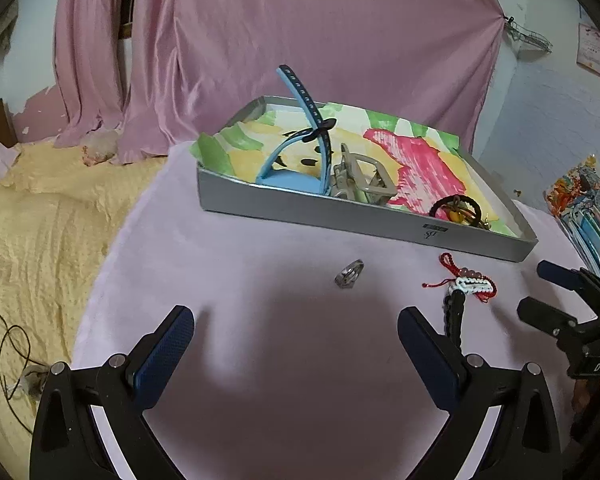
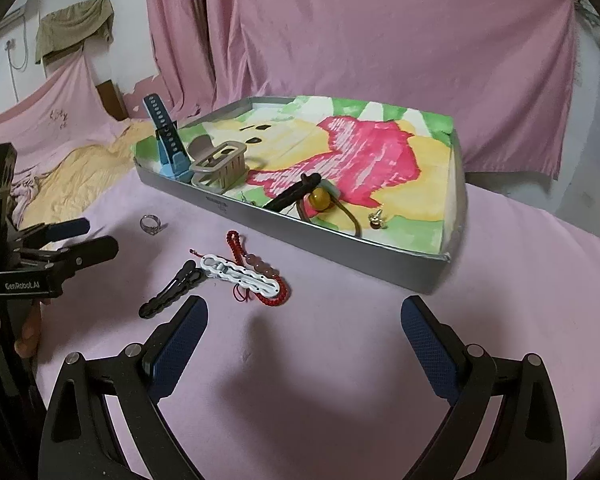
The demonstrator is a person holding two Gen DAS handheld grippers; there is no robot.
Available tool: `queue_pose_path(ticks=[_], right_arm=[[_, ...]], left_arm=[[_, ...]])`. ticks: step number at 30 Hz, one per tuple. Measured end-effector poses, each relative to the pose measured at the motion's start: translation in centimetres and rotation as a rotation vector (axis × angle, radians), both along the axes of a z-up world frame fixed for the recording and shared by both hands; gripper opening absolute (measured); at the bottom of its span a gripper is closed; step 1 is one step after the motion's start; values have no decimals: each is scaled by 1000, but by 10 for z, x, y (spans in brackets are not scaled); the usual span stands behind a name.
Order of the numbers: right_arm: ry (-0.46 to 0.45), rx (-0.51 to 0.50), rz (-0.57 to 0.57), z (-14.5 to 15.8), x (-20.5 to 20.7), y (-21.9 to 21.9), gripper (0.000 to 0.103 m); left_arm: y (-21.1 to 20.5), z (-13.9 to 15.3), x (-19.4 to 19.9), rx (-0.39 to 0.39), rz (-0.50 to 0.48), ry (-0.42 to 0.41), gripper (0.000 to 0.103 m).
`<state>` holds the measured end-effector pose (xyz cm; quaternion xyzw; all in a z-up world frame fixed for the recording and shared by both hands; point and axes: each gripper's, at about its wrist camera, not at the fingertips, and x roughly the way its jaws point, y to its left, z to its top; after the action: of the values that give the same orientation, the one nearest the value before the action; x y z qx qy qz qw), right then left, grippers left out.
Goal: Organize jewelry
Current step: 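Grasp the silver ring with the left gripper while the right grasps the white braided bracelet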
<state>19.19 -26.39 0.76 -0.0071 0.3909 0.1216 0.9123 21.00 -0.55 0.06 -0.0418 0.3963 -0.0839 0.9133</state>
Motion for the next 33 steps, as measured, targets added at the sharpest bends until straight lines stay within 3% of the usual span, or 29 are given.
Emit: queue_pose_path(ticks=[4, 7, 10, 13, 15, 19, 23, 31, 33], right_arm=[[22, 11, 9, -2, 7, 0, 95], [26, 1, 16, -3, 9, 3, 93], [31, -11, 29, -3, 10, 8, 80], [44, -15, 44, -5, 12, 12, 77], [45, -14, 57, -4, 13, 14, 68], [50, -5, 81, -5, 18, 22, 66], [62, 2, 107, -6, 21, 29, 54], [96, 70, 118, -11, 25, 23, 50], [95, 65, 121, -11, 25, 25, 41]], left_arm=[[-4, 1, 6, -24, -36, -1, 99], [-8, -2, 12, -43, -73, 31, 86], [-10, -4, 15, -51, -87, 51, 75], [-10, -2, 18, -71, -103, 54, 67], [-12, -1, 20, -77, -116, 58, 59], [-17, 1, 23, -73, -122, 46, 50], [-20, -1, 27, -93, -138, 53, 34], [-18, -3, 28, -117, -147, 64, 13], [-19, -3, 28, -120, -152, 66, 9]])
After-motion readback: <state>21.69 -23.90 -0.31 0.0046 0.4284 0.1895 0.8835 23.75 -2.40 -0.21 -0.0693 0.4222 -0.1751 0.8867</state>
